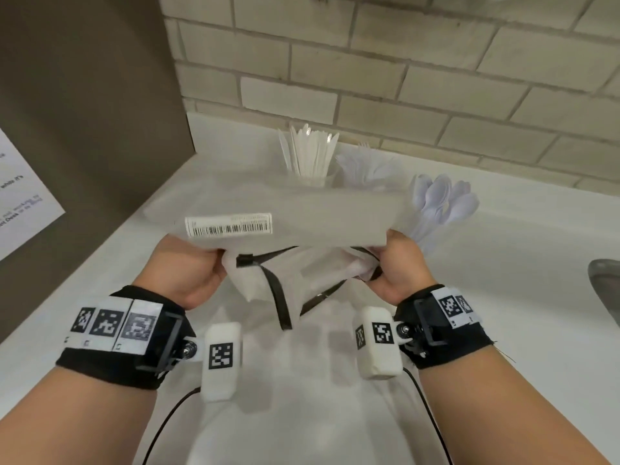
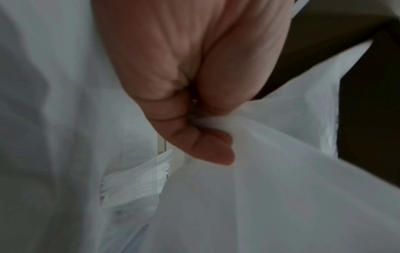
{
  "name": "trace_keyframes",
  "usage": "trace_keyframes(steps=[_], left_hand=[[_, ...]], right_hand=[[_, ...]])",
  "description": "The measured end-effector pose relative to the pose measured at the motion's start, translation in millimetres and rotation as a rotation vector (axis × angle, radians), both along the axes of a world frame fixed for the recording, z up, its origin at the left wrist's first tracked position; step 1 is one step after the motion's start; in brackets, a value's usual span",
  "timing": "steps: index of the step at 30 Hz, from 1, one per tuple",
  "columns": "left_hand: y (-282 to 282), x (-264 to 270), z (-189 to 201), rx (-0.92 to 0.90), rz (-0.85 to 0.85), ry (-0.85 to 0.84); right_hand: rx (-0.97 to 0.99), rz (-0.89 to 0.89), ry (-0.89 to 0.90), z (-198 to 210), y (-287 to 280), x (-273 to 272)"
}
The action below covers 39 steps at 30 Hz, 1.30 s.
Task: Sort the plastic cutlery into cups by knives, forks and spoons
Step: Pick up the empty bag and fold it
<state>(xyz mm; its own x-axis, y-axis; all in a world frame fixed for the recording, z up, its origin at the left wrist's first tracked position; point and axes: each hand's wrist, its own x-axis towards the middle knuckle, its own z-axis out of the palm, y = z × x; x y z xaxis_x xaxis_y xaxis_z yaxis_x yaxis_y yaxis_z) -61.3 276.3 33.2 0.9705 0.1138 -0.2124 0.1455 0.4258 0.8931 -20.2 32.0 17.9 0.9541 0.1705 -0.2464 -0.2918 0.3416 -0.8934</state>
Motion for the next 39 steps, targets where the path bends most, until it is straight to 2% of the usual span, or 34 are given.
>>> trace_keyframes(steps=[2,4,5,7,9,12,14,16,18,20,22,23,25,28,29,31,33,35,37,39], left_hand=[[-1,-1,7,0.017,0.133,0.084],[-4,3,11,-0.003,0.112,-0.009],[-4,5,10,0.051,0.090,-0.072],[-7,11,9,0.191,0.093,-0.074],[-6,11,-3,0.370,0.078,-0.127],[-3,6,-7,0.473,-0.106,-0.094],[-1,-2,-1,0.482,-0.359,-0.145],[2,-1,4,0.412,-0.378,-0.186],[-1,2,5,0.556,-0.370,-0.239],[-11,1,8,0.767,-0.496,-0.256],[-22,2,5,0.867,-0.636,-0.238],[-27,2,2,0.881,-0.641,-0.240],[-32,2,-2,0.877,-0.494,-0.225],[-31,7,-8,0.846,-0.201,-0.181],[-30,9,-8,0.819,-0.136,-0.183],[-31,10,-7,0.721,-0.086,-0.180],[-38,8,-4,0.582,-0.112,-0.178],[-45,7,-4,0.519,-0.135,-0.193],[-47,6,-3,0.499,-0.160,-0.190],[-44,6,-3,0.447,-0.215,-0.139]], right_hand=[[0.156,0.107,0.087,1,-5,1],[0.195,0.222,0.142,5,-9,1],[0.174,0.285,0.143,8,-10,-1],[0.022,0.326,0.143,11,-7,0],[-0.145,0.238,0.118,5,-4,5],[-0.174,0.125,0.042,2,-3,13],[-0.170,0.111,0.009,7,-6,14],[-0.164,0.170,-0.039,11,-9,13],[-0.156,0.267,-0.102,16,-8,9],[-0.116,0.347,-0.160,19,-4,7],[-0.099,0.376,-0.216,23,1,7],[-0.082,0.371,-0.226,24,3,8],[0.032,0.329,-0.217,21,2,12],[0.361,0.147,-0.192,17,-5,18],[0.395,0.115,-0.190,15,-6,18],[0.246,0.146,-0.190,11,-1,9],[-0.018,0.259,-0.186,4,10,-2],[-0.176,0.277,-0.202,0,23,-11],[-0.172,0.197,-0.206,2,29,-13],[-0.088,0.125,-0.209,3,26,-9]])
